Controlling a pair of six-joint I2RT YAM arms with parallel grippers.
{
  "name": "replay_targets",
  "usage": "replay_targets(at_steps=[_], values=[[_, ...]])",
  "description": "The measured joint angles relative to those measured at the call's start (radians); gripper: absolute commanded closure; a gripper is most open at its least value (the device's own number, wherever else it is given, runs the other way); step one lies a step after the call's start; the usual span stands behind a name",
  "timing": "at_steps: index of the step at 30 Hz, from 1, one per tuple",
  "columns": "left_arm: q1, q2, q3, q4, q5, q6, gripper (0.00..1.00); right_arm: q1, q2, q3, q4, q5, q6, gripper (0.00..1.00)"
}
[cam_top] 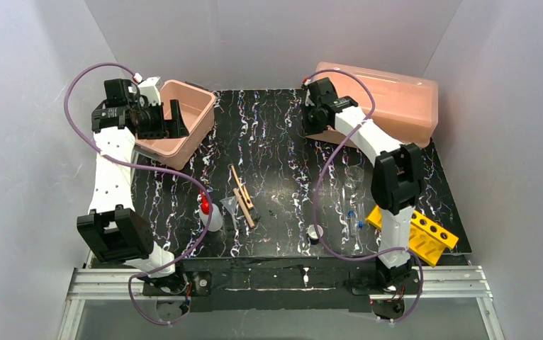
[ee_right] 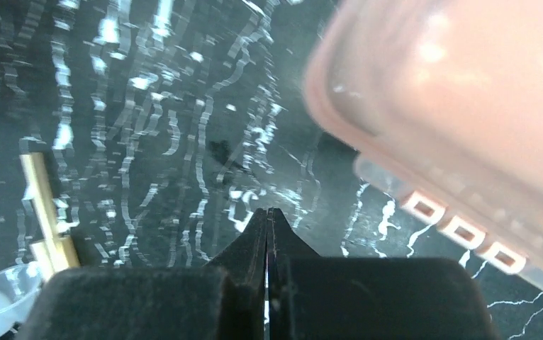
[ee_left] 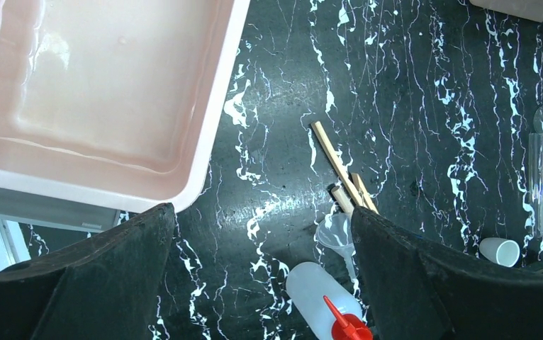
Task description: Organize the chemistry lab equipment
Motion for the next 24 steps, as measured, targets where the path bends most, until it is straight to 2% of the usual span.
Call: replay_targets(at_steps=[3, 12, 15, 17, 18, 19, 20, 21, 22, 24], values=[[0.000, -0.009, 0.000, -0.007, -0.001, 0.008, 0.05, -0.038, 0.057, 0.001, -0.004, -0.014, -0.008, 0.99], [0.000, -0.010, 0.005, -0.040, -0.009, 0.025, 0.02, -0.194, 0.059, 0.027, -0.010, -0.019, 0.029, 0.99], [0.000, -0.010, 0.004, -0.050, -0.011, 0.026, 0.02, -0.219, 0.048, 0.019, -0.008, -0.009, 0.032, 0.91], [0.000, -0.013, 0.003, -0.055, -0.011, 0.026, 0.02, -0.207, 0.005, -0.019, -0.005, -0.003, 0.035, 0.80], [0.000, -0.018, 0.001, -0.057, -0.011, 0.026, 0.02, -0.191, -0.029, -0.045, -0.007, 0.004, 0.036, 0.71], [0.000, -0.024, -0.004, -0.057, -0.010, 0.026, 0.02, -0.165, -0.071, -0.069, -0.010, 0.016, 0.036, 0.57], [0.000, -0.035, -0.011, -0.057, -0.010, 0.026, 0.02, -0.132, -0.115, -0.088, -0.012, 0.029, 0.035, 0.36], [0.000, -0.050, -0.023, -0.058, -0.009, 0.026, 0.02, -0.097, -0.159, -0.101, -0.013, 0.041, 0.033, 0.10], [0.000, -0.068, -0.035, -0.058, -0.008, 0.026, 0.02, -0.054, -0.212, -0.113, -0.010, 0.050, 0.034, 0.03], [0.000, -0.111, -0.060, -0.060, -0.007, 0.025, 0.02, 0.018, -0.319, -0.142, 0.003, 0.037, 0.037, 0.02]])
